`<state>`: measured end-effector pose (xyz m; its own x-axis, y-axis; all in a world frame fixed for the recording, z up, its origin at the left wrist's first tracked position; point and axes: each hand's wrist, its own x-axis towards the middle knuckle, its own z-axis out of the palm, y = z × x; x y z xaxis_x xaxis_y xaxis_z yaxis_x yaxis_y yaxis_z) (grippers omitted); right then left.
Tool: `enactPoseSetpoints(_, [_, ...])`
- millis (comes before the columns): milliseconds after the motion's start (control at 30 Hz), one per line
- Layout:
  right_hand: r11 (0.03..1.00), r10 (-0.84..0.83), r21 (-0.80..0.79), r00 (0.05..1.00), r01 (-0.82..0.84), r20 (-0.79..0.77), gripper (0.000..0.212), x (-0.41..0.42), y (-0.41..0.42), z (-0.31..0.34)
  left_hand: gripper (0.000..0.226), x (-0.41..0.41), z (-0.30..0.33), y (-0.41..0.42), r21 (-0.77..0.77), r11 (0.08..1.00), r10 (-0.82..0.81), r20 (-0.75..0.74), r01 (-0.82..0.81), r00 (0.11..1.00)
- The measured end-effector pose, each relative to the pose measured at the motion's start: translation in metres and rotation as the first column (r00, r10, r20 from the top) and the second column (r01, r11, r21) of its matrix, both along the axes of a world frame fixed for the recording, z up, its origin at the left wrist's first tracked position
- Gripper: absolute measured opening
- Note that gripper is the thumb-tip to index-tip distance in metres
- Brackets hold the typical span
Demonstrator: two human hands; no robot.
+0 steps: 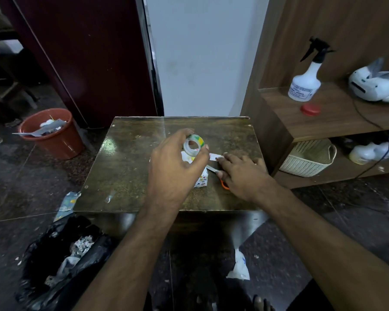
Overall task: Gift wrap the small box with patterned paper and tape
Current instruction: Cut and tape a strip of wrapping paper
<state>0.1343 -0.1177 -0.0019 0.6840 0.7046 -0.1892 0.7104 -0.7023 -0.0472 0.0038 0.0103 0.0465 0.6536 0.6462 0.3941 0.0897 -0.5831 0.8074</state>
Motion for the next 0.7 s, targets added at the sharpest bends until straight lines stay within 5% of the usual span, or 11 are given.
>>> enactPoseSetpoints(700, [0.999,-0.011,0.03,0.986,0.017,-0.166,0.081,0.004,-0.009,0.021,0.039,0.017,-0.01,-0.002,0.034,0.998,-0.051,-0.072,0.054,0.996])
